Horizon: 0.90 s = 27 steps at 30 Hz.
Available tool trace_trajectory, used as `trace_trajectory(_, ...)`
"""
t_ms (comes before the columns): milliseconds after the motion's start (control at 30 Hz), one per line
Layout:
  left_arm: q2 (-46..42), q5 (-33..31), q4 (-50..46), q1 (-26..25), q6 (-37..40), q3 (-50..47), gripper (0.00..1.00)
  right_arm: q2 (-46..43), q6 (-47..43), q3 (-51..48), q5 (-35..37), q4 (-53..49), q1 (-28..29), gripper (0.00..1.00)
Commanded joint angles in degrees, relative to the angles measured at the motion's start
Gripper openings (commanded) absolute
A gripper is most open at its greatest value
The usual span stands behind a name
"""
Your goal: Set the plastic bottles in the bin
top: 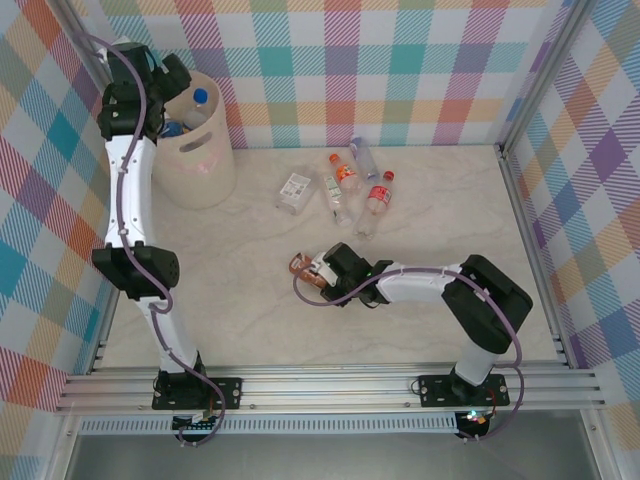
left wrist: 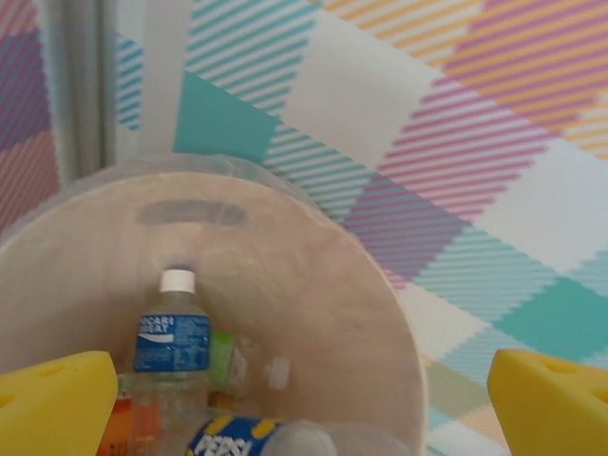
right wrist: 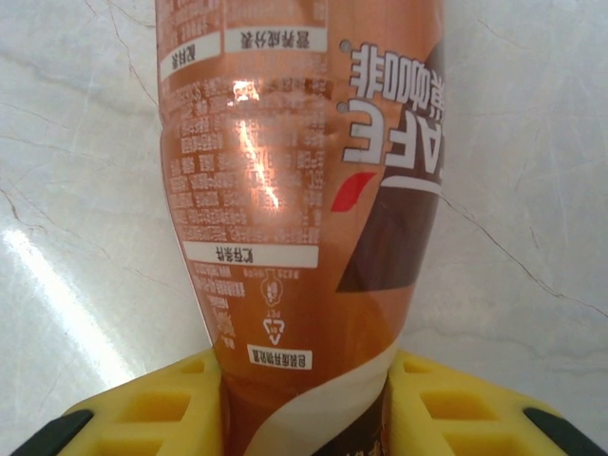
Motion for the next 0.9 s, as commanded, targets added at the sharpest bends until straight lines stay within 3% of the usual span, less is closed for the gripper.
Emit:
trace_trajectory(0, -4.68, 11.14, 4.28, 0.13, 8.35, -6.61, 1.0, -1.65, 1.13, -1.22, 0.52, 0.06, -0.38, 0.28)
trace_trajectory(133, -13.1, 17.54, 14.1, 0.14, 20.04, -22.27, 1.0, -1.39, 1.31, -1.39, 0.6, 0.0, -0.42, 0.28)
trace_trajectory(300, -16.94, 13.72, 21.49, -0.09, 29.3, -32.99, 1.0, -0.46, 0.88, -0.71, 0.17, -0.06, -0.44, 0.29)
trace_trajectory(400, -12.9, 15.26, 18.06, -0.58, 32.74, -29.62, 1.0, 0.27, 0.44, 0.3, 0.06, -0.74, -0.46, 0.29)
trace_trajectory(600, -2.39, 10.97, 14.75, -1.77, 34.0, -16.87, 0.99, 0.51, 0.79, 1.16, 0.6, -1.79, -0.46, 0.3)
trace_trajectory(700, 3.12, 10.21, 11.24, -1.91, 32.95, -8.26, 0.87, 0.73, 0.95, 1.37, 0.85, -2.19, -0.42, 0.3)
trace_trajectory(800, 6.06, 11.62, 9.28, -1.89, 30.69, -2.17, 0.67, 1.11, 1.04, 1.75, 1.04, -2.67, -0.42, 0.3)
trace_trajectory(867, 6.42, 12.14, 9.89, -1.91, 29.2, -0.95, 0.63, 1.38, 1.05, 2.02, 1.07, -2.8, -0.42, 0.3)
